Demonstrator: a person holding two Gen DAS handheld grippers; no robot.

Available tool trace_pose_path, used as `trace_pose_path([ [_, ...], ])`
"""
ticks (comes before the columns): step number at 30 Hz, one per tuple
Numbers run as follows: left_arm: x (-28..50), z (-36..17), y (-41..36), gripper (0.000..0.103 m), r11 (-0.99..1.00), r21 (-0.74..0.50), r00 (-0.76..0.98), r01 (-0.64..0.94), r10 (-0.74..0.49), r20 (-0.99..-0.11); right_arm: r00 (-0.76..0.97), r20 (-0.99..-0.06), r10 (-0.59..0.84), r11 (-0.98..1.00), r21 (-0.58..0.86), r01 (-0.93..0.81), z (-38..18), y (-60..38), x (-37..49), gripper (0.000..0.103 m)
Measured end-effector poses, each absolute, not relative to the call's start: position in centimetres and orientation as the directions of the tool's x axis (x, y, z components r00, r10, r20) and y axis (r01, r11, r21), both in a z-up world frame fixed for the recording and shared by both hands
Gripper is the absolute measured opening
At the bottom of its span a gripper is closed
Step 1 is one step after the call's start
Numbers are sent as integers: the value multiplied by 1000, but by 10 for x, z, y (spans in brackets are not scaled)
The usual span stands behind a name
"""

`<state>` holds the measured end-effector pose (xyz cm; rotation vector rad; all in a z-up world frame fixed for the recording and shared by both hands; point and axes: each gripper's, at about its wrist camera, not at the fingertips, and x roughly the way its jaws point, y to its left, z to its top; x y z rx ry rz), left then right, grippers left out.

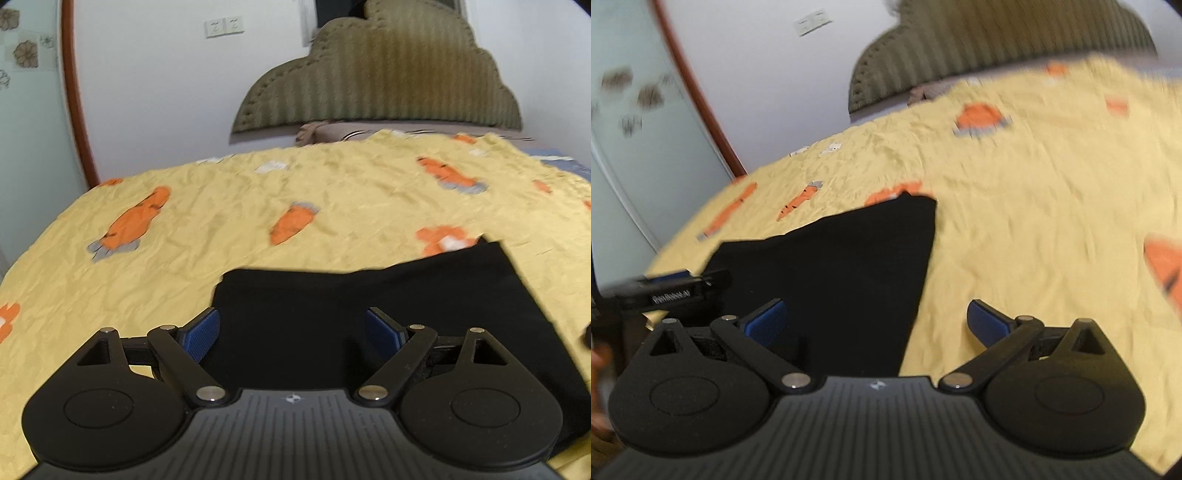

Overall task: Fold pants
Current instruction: 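Close the right gripper on the trousers edge while the left gripper grasps beside it, then lift the held edge with both grippers, fold it over the stack, open both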

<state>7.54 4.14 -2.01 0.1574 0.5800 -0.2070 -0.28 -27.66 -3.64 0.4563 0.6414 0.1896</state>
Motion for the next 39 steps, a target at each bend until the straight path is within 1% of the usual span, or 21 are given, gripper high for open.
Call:
trace_pose_path([
  [4, 73, -4, 22, 86, 949, 69, 799, 308, -219, -560, 766, -485, 423, 730, 683, 30, -60, -301, -1, 94],
  [7, 77, 3, 3, 86, 933, 81, 784, 352, -247, -569, 769, -443, 461, 649, 760, 49, -70, -308, 0, 88],
  [8, 79, 5, -4, 86, 927, 85, 778, 364, -253, -575, 761, -440, 477, 628, 777, 55, -72, -309, 1, 81],
  [9, 82, 7, -10, 86, 921, 88, 770, 378, -261, -583, 752, -431, 498, 601, 797, 59, -75, -309, 2, 77],
  [10, 84, 9, -16, 86, 915, 87, 761, 394, -272, -590, 747, -419, 517, 574, 817, 61, -77, -308, 3, 76],
  [11, 86, 10, -22, 86, 907, 85, 751, 412, -285, -595, 743, -414, 527, 555, 829, 69, -80, -307, 2, 69],
  [12, 87, 12, -28, 86, 900, 84, 742, 428, -297, -601, 733, -423, 532, 548, 833, 83, -83, -305, 1, 59],
  [13, 87, 13, -35, 86, 893, 86, 737, 441, -306, -603, 727, -432, 534, 547, 832, 92, -84, -302, 0, 56],
  [15, 86, 14, -48, 86, 881, 101, 726, 463, -311, -613, 726, -452, 518, 580, 810, 91, -85, -298, -2, 40],
  [16, 86, 14, -54, 86, 875, 109, 721, 471, -311, -619, 727, -463, 507, 600, 795, 88, -85, -296, -2, 34],
  [17, 86, 14, -60, 86, 869, 116, 715, 480, -311, -627, 729, -474, 494, 614, 784, 94, -85, -295, -2, 19],
  [19, 84, 14, -68, 86, 858, 126, 704, 498, -315, -637, 739, -479, 475, 636, 767, 88, -84, -293, -5, 16],
  [21, 83, 14, -73, 86, 847, 124, 685, 517, -323, -653, 751, -490, 443, 703, 709, 48, -74, -284, -7, 11],
  [23, 84, 15, -76, 86, 834, 102, 655, 542, -343, -673, 764, -507, 399, 786, 618, 0, -60, -272, -11, 10],
  [27, 86, 16, -74, 86, 813, 35, 578, 582, -383, -720, 801, -532, 276, 942, 316, -114, -28, -227, -15, 10],
  [30, 86, 17, -75, 86, 799, 16, 543, 601, -394, -741, 827, -523, 208, 978, 108, -178, -15, -197, -22, 10],
  [32, 84, 18, -78, 86, 788, 31, 538, 615, -390, -747, 839, -515, 177, 978, -2, -207, -11, -177, -25, 10],
  [36, 79, 17, -88, 86, 762, 84, 534, 642, -366, -762, 859, -495, 131, 960, -153, -235, -11, -150, -26, 10],
  [39, 78, 9, -100, 86, 754, 162, 555, 636, -301, -776, 871, -479, 107, 940, -237, -246, -12, -137, -35, 10],
])
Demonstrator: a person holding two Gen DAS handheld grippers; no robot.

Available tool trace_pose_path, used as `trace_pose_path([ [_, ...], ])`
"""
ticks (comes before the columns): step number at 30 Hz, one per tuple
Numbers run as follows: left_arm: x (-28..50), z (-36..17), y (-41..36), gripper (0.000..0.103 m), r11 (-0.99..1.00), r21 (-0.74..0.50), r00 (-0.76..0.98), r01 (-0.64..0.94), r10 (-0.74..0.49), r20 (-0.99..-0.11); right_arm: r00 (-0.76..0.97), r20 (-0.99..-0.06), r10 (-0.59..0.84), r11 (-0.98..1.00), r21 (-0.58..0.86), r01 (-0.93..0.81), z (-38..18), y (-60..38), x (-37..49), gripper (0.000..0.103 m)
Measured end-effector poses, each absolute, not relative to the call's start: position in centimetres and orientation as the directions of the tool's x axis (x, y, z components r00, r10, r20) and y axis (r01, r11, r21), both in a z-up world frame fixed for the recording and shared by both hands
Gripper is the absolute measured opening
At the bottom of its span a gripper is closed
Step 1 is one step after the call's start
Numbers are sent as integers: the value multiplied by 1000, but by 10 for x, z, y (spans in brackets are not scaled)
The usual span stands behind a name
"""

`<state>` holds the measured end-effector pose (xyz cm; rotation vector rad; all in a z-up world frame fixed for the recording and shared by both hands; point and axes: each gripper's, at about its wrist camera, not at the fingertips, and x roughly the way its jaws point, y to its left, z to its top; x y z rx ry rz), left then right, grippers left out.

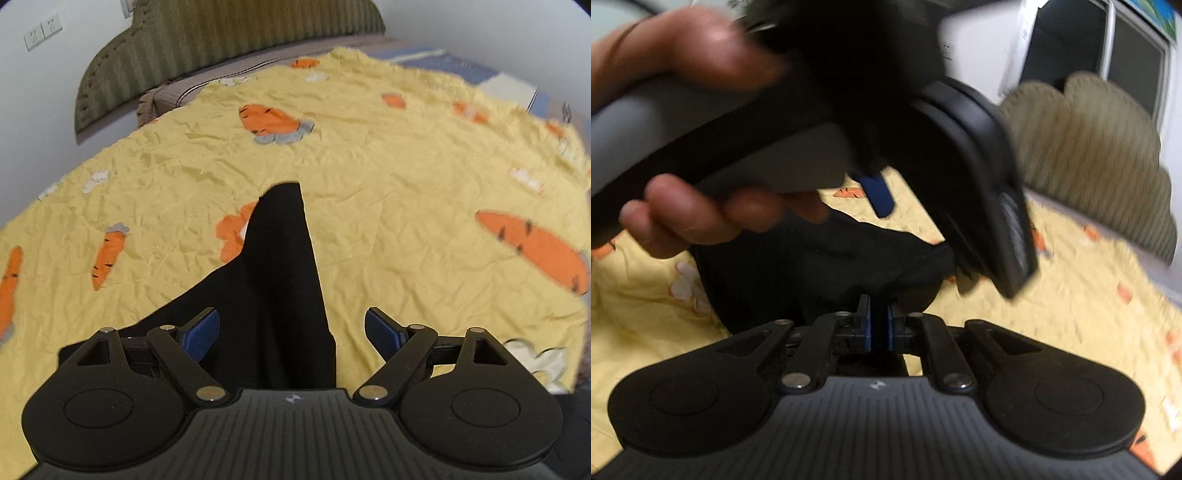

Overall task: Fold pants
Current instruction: 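Lift the held edge with both grippers, fold it over the stack, open both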

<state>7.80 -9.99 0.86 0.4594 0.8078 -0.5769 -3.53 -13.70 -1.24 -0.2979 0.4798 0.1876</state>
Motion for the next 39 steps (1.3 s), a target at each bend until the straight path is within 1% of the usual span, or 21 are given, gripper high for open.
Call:
trace_pose_path([
  [2, 78, 3, -105, 85, 757, 226, 597, 613, -256, -760, 878, -470, 94, 927, -280, -249, -12, -131, -36, 10],
  [3, 77, 2, -106, 74, 760, 243, 615, 602, -248, -749, 881, -464, 91, 922, -295, -251, -13, -129, -36, 10],
  [4, 78, 2, -105, 57, 763, 245, 621, 598, -248, -744, 884, -460, 89, 917, -308, -253, -13, -126, -36, 10],
  [5, 81, 0, -104, 24, 768, 227, 602, 599, -245, -760, 885, -457, 89, 915, -312, -254, -13, -126, -36, 10],
  [6, 86, -1, -102, 15, 779, 172, 564, 603, -264, -783, 885, -456, 91, 915, -313, -255, -14, -126, -37, 10],
  [7, 89, -2, -98, 14, 789, 121, 541, 603, -293, -788, 886, -456, 92, 915, -311, -255, -14, -127, -37, 10],
  [10, 92, -1, -93, 12, 797, 103, 543, 595, -304, -782, 884, -458, 97, 925, -286, -249, -14, -134, -36, 11],
  [12, 92, 1, -88, 12, 803, 93, 549, 588, -312, -776, 888, -449, 104, 940, -247, -235, -12, -144, -38, 17],
  [13, 93, 2, -85, 12, 807, 82, 548, 585, -318, -773, 887, -449, 111, 949, -215, -228, -11, -149, -38, 25],
  [14, 95, 4, -81, 12, 813, 66, 546, 579, -327, -771, 886, -450, 113, 962, -173, -211, -10, -157, -39, 45],
  [15, 97, 5, -78, 12, 818, 49, 542, 573, -334, -771, 887, -447, 114, 975, -122, -187, -8, -167, -40, 62],
  [17, 102, 7, -73, 12, 830, 15, 534, 558, -346, -772, 879, -453, 147, 987, 6, -162, -5, -188, -39, 71],
  [19, 105, 9, -69, 12, 838, -3, 533, 546, -350, -770, 861, -462, 211, 973, 181, -142, -3, -208, -34, 72],
  [21, 106, 10, -66, 12, 842, -18, 529, 539, -355, -770, 855, -448, 261, 942, 310, -125, -3, -218, -32, 79],
  [24, 107, 11, -62, 12, 848, -30, 531, 530, -358, -768, 852, -454, 261, 911, 407, -63, -12, -215, -20, 82],
  [26, 109, 11, -58, 12, 852, -44, 527, 522, -363, -768, 843, -463, 274, 858, 514, 4, -22, -216, -11, 83],
  [29, 113, 11, -56, 12, 843, -67, 501, 533, -378, -778, 847, -441, 295, 744, 663, 86, -36, -227, 0, 83],
  [31, 116, 13, -55, 12, 834, -86, 479, 545, -394, -785, 852, -446, 275, 742, 662, 107, -40, -226, 4, 83],
  [35, 125, 18, -60, 12, 805, -160, 413, 571, -451, -791, 839, -487, 241, 813, 574, 100, -47, -205, 4, 80],
  [37, 129, 15, -67, 12, 787, -194, 380, 585, -477, -792, 862, -489, 135, 893, 437, 108, -42, -202, -3, 80],
  [39, 132, 10, -77, 12, 789, -168, 385, 590, -459, -801, 893, -451, 9, 946, 293, 138, -36, -204, -15, 86],
])
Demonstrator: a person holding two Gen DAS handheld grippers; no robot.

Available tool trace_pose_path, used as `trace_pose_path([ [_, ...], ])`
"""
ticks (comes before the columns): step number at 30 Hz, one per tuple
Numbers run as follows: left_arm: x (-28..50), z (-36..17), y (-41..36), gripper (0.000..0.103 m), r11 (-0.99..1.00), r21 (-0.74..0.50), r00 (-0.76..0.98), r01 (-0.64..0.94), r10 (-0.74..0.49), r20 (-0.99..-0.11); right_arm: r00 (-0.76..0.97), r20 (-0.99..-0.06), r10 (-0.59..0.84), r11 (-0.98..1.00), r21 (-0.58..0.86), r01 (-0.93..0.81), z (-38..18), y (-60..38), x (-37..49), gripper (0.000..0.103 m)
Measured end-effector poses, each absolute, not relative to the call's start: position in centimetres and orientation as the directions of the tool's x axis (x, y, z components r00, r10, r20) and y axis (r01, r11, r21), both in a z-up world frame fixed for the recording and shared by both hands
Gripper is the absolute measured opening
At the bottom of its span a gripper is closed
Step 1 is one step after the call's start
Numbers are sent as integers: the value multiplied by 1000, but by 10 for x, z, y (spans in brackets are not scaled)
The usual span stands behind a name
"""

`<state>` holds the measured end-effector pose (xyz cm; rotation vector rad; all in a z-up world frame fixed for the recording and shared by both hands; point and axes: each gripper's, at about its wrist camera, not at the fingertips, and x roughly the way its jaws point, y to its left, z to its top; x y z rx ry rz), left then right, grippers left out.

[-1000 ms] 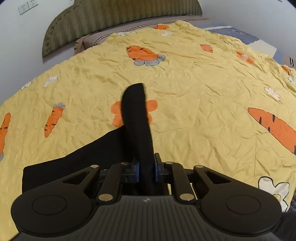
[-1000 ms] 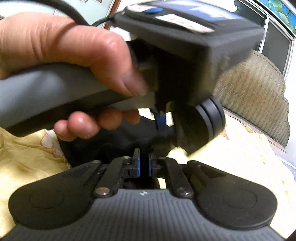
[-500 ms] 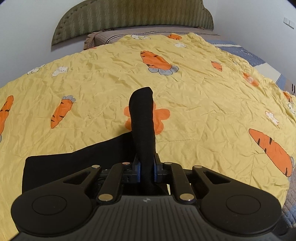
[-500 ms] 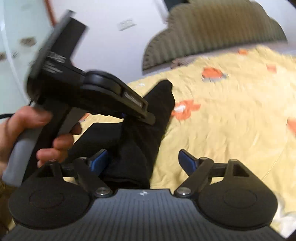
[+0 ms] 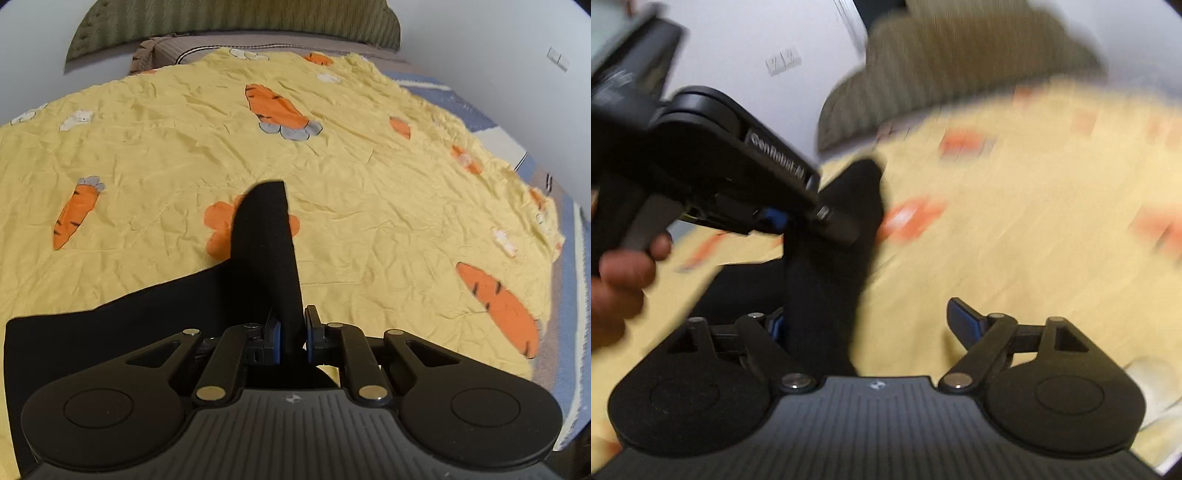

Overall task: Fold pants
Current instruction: 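Lift the held edge with both grippers, fold it over the stack, open both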

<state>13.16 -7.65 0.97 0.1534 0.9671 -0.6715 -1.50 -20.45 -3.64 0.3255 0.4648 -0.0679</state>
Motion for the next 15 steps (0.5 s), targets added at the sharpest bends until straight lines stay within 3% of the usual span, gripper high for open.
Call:
trace_pose_path([
  [1, 132, 8, -80, 12, 789, -160, 387, 593, -454, -803, 897, -443, 13, 945, 298, 133, -35, -208, -17, 86],
  [5, 134, 5, -79, 12, 788, -189, 373, 586, -470, -800, 870, -430, 242, 820, 570, 54, -38, -227, -13, 86],
  [10, 137, 8, -70, 12, 785, -213, 357, 582, -482, -800, 848, -447, 285, 736, 669, 105, -52, -221, -1, 84],
  [11, 137, 8, -69, 12, 783, -213, 352, 585, -482, -802, 846, -451, 283, 736, 668, 110, -57, -221, 4, 79],
  [12, 137, 8, -69, 12, 779, -204, 350, 592, -477, -806, 840, -468, 275, 752, 650, 115, -59, -218, 9, 59],
  [14, 137, 8, -72, 12, 768, -185, 340, 613, -468, -816, 816, -490, 306, 760, 642, 101, -65, -214, 16, 30],
  [15, 137, 8, -74, 13, 765, -175, 336, 619, -461, -821, 811, -500, 304, 777, 623, 93, -67, -213, 18, 25],
])
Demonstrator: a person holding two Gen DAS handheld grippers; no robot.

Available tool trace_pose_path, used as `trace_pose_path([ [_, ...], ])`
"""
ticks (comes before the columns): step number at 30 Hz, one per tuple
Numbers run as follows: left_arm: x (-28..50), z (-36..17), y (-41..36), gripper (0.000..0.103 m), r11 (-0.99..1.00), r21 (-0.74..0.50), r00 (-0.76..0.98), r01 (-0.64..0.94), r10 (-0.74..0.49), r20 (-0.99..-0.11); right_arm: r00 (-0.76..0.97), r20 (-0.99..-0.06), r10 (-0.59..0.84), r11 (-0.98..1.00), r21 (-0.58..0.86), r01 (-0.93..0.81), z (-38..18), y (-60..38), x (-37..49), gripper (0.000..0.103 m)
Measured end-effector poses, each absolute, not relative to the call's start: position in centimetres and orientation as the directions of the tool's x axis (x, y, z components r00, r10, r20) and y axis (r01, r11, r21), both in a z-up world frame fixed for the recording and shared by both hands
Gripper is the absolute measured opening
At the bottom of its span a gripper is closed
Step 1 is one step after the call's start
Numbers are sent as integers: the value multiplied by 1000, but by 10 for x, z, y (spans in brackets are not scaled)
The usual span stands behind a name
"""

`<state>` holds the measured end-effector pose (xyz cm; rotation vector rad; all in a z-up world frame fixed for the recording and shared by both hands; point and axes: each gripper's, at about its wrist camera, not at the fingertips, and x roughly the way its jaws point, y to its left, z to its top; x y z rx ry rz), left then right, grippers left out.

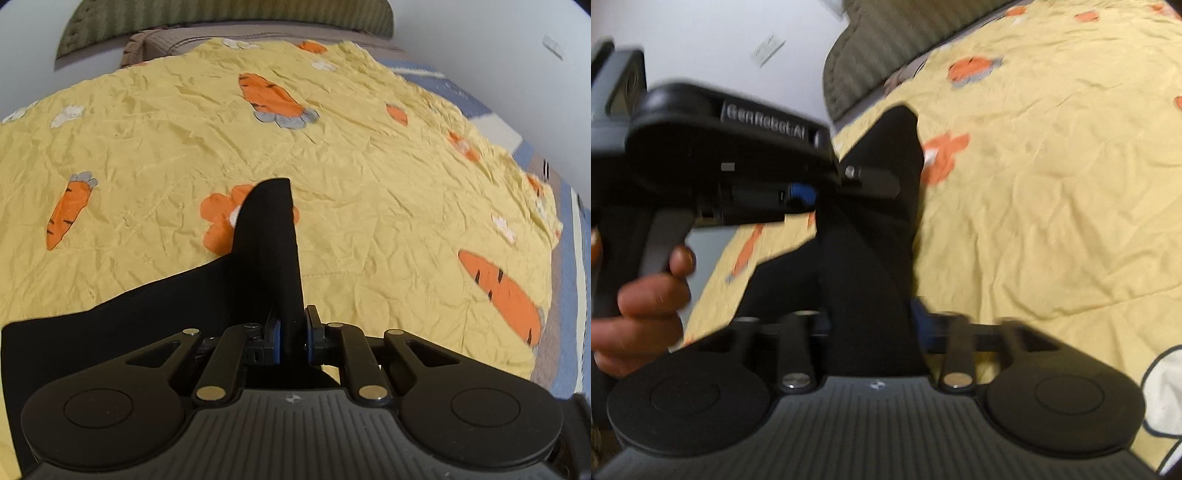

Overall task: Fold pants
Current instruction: 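Lift the held edge with both grippers, fold it over the stack, open both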

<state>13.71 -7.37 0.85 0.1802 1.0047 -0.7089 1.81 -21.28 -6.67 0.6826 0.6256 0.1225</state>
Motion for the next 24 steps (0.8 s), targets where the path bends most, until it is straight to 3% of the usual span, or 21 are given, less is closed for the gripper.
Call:
trace_pose_path([
  [2, 137, 10, -78, 16, 764, -157, 330, 626, -443, -834, 815, -510, 274, 839, 542, 56, -62, -206, 16, 22],
  [4, 137, 11, -82, 27, 764, -138, 321, 630, -418, -850, 820, -518, 245, 896, 445, 13, -54, -195, 15, 21],
  [5, 136, 12, -83, 43, 763, -131, 315, 633, -409, -857, 823, -520, 227, 922, 386, -10, -51, -188, 14, 20],
  [6, 136, 12, -84, 65, 762, -127, 314, 635, -404, -859, 827, -522, 209, 945, 324, -34, -48, -180, 13, 20],
  [8, 135, 13, -84, 83, 770, -101, 342, 630, -392, -854, 832, -524, 181, 973, 217, -75, -41, -168, 9, 20],
  [12, 138, 14, -89, 83, 787, -42, 393, 615, -352, -850, 840, -524, 141, 990, 63, -127, -37, -151, 6, 20],
  [15, 136, 4, -97, 80, 786, 33, 426, 617, -298, -854, 848, -517, 115, 988, -30, -152, -38, -140, 6, 20],
  [16, 133, 0, -99, 70, 782, 62, 442, 620, -284, -851, 851, -514, 113, 986, -45, -158, -38, -138, 5, 20],
  [18, 130, -8, -102, 25, 777, 93, 446, 623, -256, -858, 853, -511, 111, 984, -65, -167, -38, -136, 4, 20],
  [24, 123, -13, -101, 11, 791, 98, 470, 604, -254, -845, 849, -514, 123, 983, -55, -175, -40, -139, 3, 20],
])
